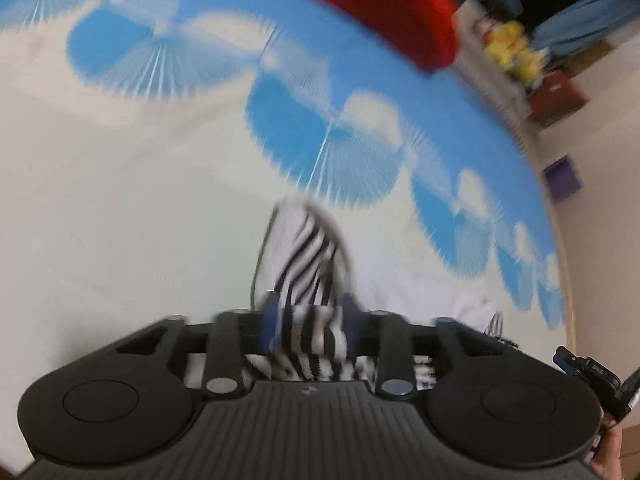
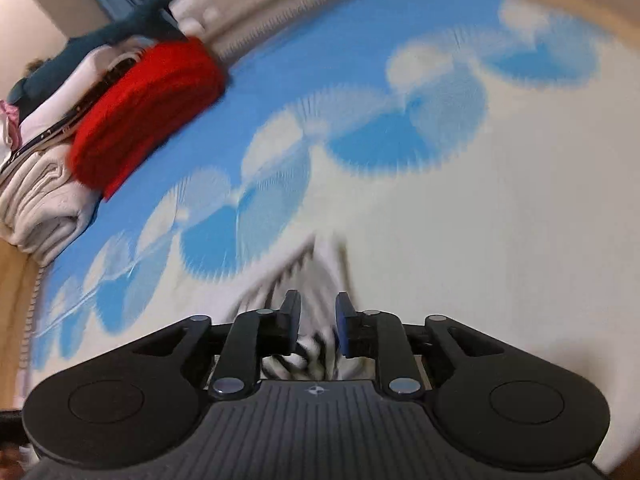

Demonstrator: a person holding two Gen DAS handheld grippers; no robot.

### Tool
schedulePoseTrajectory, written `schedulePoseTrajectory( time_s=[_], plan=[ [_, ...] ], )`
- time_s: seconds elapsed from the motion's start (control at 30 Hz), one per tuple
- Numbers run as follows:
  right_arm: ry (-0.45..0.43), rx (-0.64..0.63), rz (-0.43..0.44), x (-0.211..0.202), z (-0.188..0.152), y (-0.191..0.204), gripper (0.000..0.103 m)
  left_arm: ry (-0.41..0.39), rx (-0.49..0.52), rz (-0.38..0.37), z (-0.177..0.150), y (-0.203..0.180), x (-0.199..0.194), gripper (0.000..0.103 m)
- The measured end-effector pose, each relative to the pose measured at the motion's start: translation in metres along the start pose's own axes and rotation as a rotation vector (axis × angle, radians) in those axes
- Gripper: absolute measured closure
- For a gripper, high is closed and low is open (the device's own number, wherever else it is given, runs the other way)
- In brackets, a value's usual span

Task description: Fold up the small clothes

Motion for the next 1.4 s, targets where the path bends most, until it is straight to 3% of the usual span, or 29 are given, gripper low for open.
schedulePoseTrajectory(
  time_s=[0.07,0.13,0.2,0.23,0.3,0.43,0.63,0.73,0.77,0.8,0.83,0.87,1.0,1.1,1.17,1.3,1.37,1.4],
  plan=[
    [-0.016,-0.076,0.008,-0.001,-0.002,-0.005,0.070,0.026,0.046,0.030,-0.006,0.004,-0.002,0.055],
    [0.051,-0.170,0.006,0.006,-0.012,-0.005,0.060,0.048,0.166,0.066,-0.016,-0.002,0.000,0.047],
    [0.099,-0.259,0.038,0.014,-0.023,-0.002,0.052,0.070,0.291,0.073,-0.028,-0.010,0.006,0.033],
    [0.119,-0.305,0.044,0.018,-0.030,0.001,0.049,0.067,0.335,0.089,-0.032,-0.012,0.010,0.031],
    [0.133,-0.396,0.020,0.026,-0.041,0.008,0.048,0.073,0.392,0.126,-0.043,-0.014,0.018,0.030],
    [0.142,-0.484,-0.014,0.039,-0.051,0.020,0.048,0.090,0.406,0.172,-0.048,-0.016,0.039,0.030],
    [0.132,-0.543,-0.004,0.057,-0.054,0.040,0.047,0.074,0.459,0.176,-0.042,-0.040,0.064,0.032],
    [0.140,-0.598,-0.018,0.071,-0.057,0.049,0.049,0.068,0.475,0.179,-0.038,-0.047,0.072,0.057],
    [0.145,-0.617,-0.014,0.075,-0.059,0.051,0.050,0.075,0.471,0.165,-0.037,-0.047,0.074,0.082],
    [0.153,-0.636,-0.004,0.078,-0.059,0.054,0.067,0.080,0.468,0.154,-0.035,-0.048,0.075,0.098],
    [0.160,-0.644,0.008,0.080,-0.058,0.056,0.088,0.065,0.468,0.147,-0.031,-0.049,0.072,0.098],
    [0.149,-0.635,0.016,0.079,-0.054,0.057,0.099,0.029,0.471,0.145,-0.027,-0.051,0.066,0.099],
    [-0.129,-0.428,0.099,0.041,-0.003,0.060,0.099,-0.202,0.396,0.096,0.001,-0.059,0.035,0.099],
    [-0.219,-0.436,0.043,0.047,0.008,0.069,0.099,-0.264,0.433,0.166,0.008,-0.074,0.047,0.099],
    [-0.188,-0.472,-0.008,0.068,0.008,0.076,0.099,-0.222,0.447,0.249,0.011,-0.076,0.070,0.099],
    [-0.007,-0.517,-0.107,0.125,0.000,0.076,0.099,-0.057,0.397,0.344,0.013,-0.057,0.117,0.098],
    [0.026,-0.538,-0.146,0.142,-0.003,0.078,0.099,-0.087,0.397,0.338,0.021,-0.059,0.118,0.099],
    [-0.003,-0.524,-0.148,0.140,-0.001,0.082,0.099,-0.121,0.386,0.316,0.025,-0.061,0.114,0.099]
  ],
)
Point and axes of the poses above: each gripper's, at about its wrist camera, not at the fingertips, and x roughly the way its jaws point, y to its left, z to its top, the point moved 4 cm from there along x, roughly the way its jaws point, and after that the axes turned 1 degree about z, right-handed, at the moved point
